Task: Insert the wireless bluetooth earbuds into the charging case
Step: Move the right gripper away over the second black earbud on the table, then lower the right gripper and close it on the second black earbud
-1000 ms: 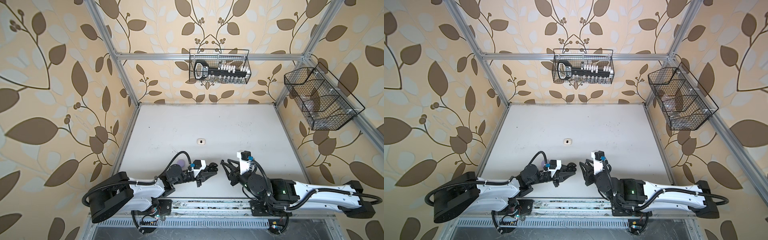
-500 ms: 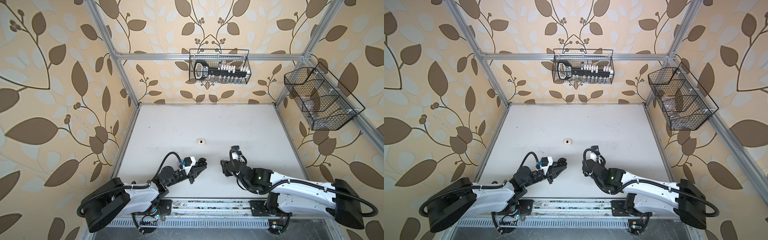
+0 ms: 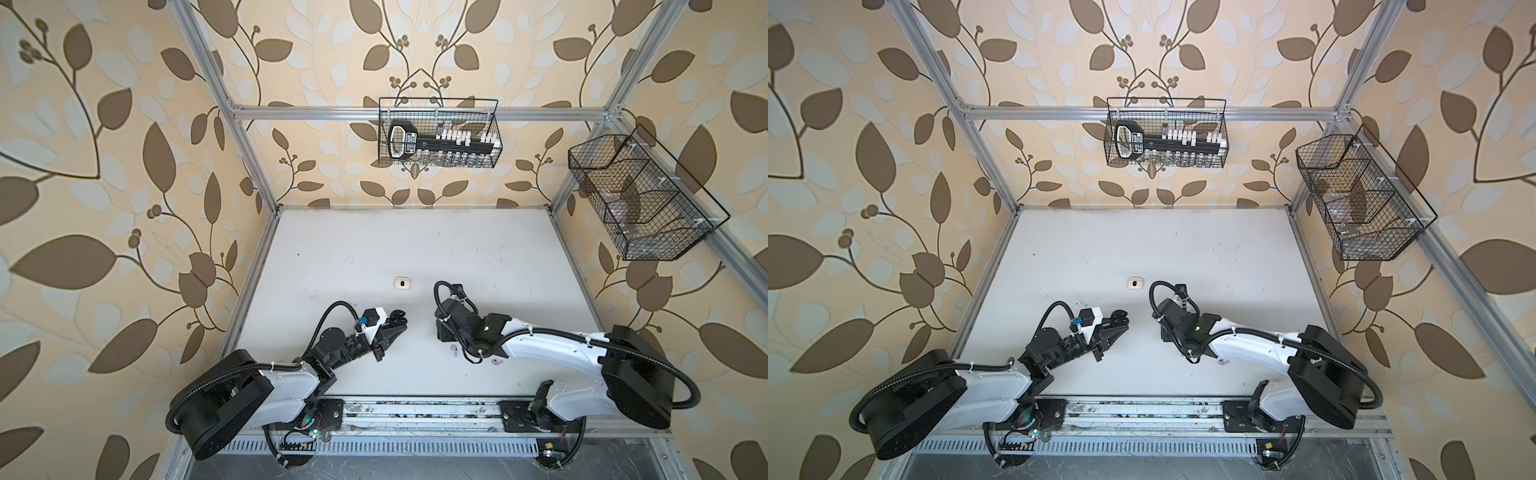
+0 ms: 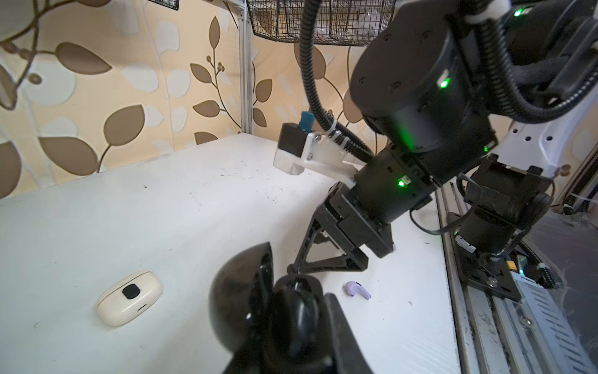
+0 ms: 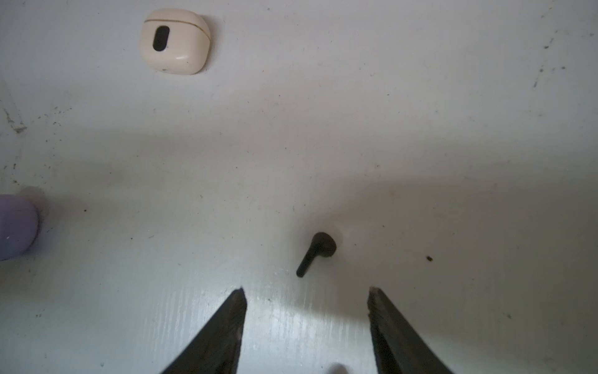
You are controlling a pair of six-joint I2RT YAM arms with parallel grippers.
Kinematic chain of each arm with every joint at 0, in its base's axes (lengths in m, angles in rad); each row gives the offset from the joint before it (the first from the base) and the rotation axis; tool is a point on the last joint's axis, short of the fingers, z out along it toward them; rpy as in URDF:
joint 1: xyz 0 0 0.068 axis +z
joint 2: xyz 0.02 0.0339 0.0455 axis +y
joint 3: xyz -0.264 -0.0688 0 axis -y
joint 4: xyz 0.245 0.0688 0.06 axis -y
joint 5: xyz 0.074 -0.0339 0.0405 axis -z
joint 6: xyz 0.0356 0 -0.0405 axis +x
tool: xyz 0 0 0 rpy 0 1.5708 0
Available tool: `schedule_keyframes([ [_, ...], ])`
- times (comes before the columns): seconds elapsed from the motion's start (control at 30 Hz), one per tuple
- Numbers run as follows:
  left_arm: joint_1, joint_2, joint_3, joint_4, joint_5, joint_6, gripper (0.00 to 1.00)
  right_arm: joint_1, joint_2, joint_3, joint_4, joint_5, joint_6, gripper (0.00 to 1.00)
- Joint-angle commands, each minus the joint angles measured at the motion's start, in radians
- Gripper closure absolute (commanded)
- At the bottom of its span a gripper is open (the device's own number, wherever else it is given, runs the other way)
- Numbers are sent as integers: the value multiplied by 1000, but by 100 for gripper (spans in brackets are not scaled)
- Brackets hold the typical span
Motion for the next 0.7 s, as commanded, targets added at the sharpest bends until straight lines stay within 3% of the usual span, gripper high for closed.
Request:
schedule_keyframes([
  [0.0,8,-63,-31,-15,11,24,100,-14,66,62,-29,-17,-16,40],
  [0.3,8,-170,-30,-123,18,31,100,-89,226,137,-71,-49,-51,49],
  [0.43,7,-155,-29,-109,20,34,100,-104,250,133,-62,-64,-58,51],
  [0.67,7,-163,-29,-108,20,34,100,-104,261,117,-42,-76,-52,62],
])
